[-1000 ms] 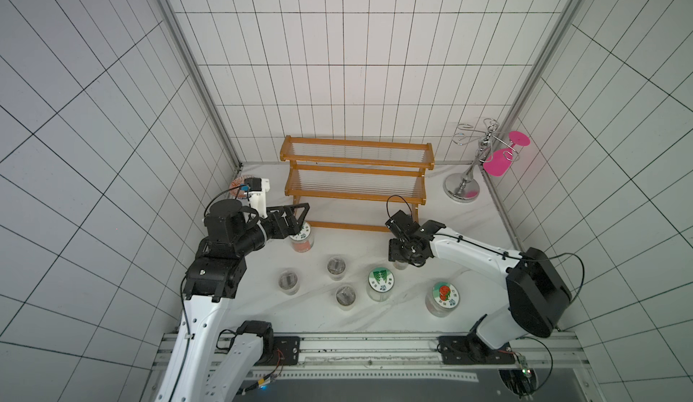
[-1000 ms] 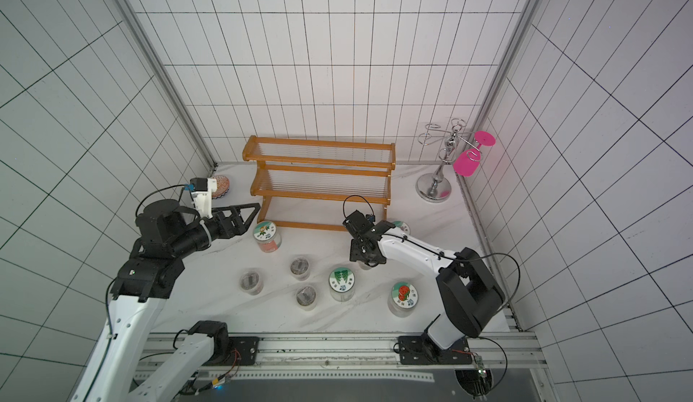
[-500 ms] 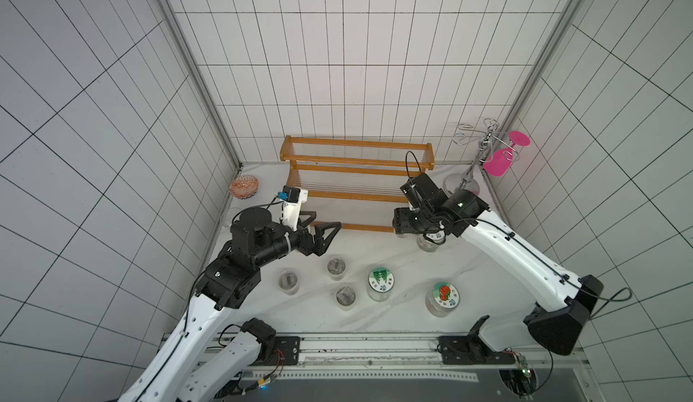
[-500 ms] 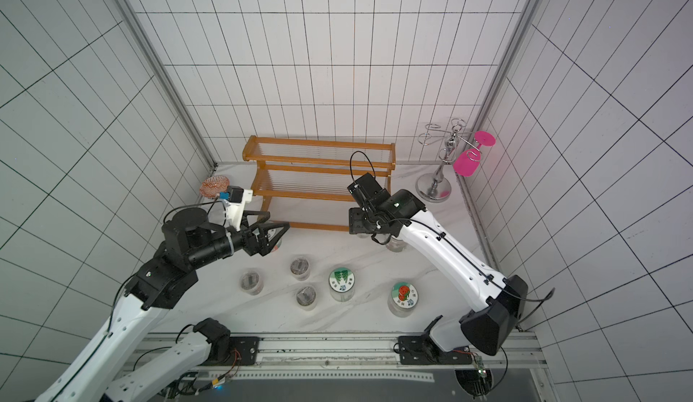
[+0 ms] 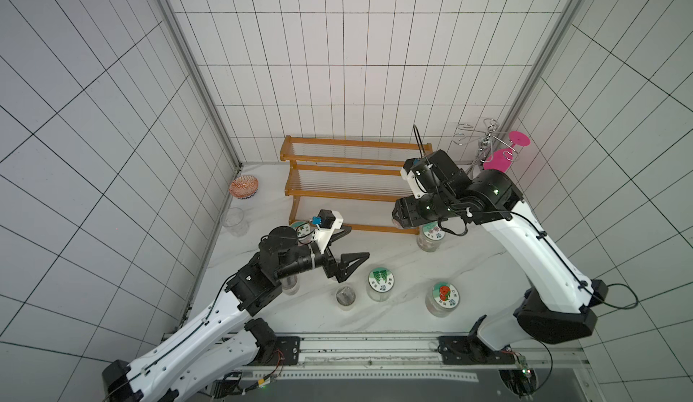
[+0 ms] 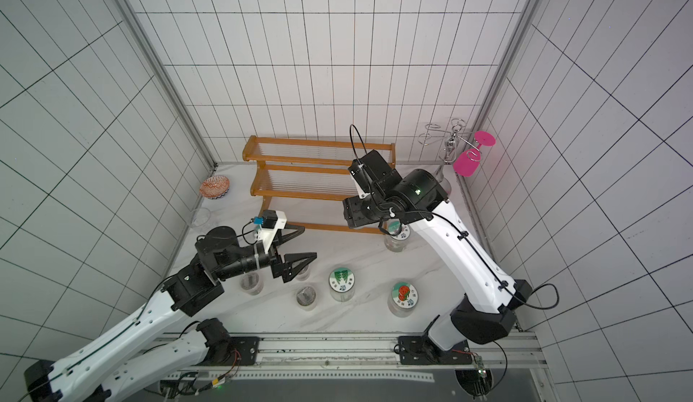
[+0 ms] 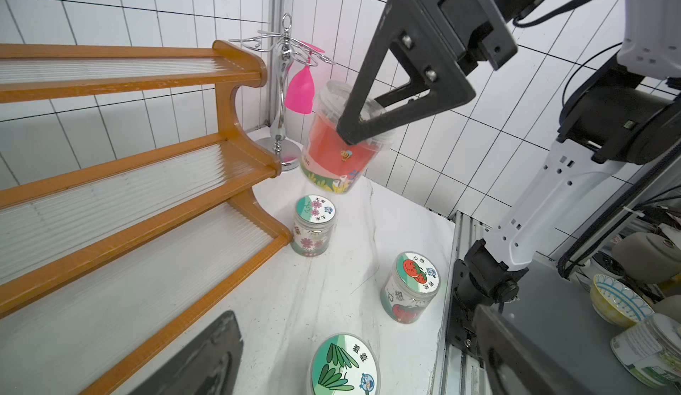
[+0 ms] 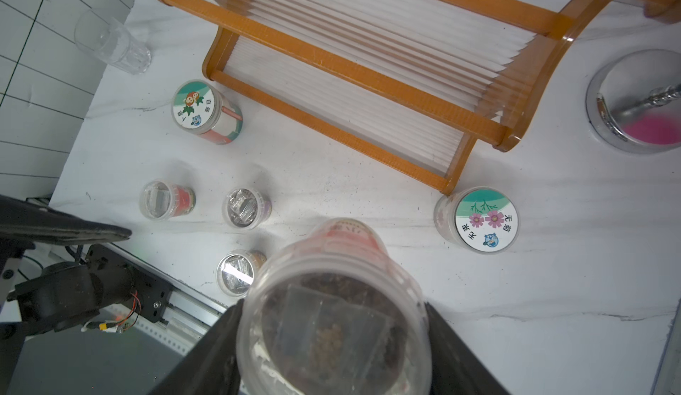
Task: Place the seed container on the shelf
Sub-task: Pick up the seed jar at the center of the board.
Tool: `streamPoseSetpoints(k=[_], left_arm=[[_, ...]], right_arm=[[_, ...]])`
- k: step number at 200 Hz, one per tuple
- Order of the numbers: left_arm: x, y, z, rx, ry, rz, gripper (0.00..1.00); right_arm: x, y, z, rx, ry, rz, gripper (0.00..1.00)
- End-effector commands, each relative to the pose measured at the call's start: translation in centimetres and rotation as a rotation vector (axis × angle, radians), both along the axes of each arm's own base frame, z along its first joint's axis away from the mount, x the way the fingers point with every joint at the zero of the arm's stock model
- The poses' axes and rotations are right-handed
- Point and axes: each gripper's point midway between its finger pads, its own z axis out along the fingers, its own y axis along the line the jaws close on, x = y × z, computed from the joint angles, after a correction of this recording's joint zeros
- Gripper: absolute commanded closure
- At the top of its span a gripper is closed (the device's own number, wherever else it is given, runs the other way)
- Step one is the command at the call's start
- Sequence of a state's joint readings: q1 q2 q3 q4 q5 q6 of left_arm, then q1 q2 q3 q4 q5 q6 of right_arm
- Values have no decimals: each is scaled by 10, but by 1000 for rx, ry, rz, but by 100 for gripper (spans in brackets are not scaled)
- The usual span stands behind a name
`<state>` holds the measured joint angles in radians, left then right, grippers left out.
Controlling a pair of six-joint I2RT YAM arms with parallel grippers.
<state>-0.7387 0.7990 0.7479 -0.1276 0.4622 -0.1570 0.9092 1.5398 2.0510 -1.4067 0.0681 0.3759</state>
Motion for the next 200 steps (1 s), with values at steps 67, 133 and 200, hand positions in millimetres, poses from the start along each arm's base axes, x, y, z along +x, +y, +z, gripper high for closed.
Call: streamPoseSetpoints(k=[67, 133, 200], left_arm=[[1, -21, -5, -12, -144, -105, 1], [12, -33, -12, -12, -223, -116, 1], [7, -37, -8, -53, -303, -147, 2]], right_arm=[[-32, 37, -3, -42, 47, 186, 54], [-55, 58, -4, -15, 86, 285, 55], [-62, 67, -5, 12, 121, 308, 56]])
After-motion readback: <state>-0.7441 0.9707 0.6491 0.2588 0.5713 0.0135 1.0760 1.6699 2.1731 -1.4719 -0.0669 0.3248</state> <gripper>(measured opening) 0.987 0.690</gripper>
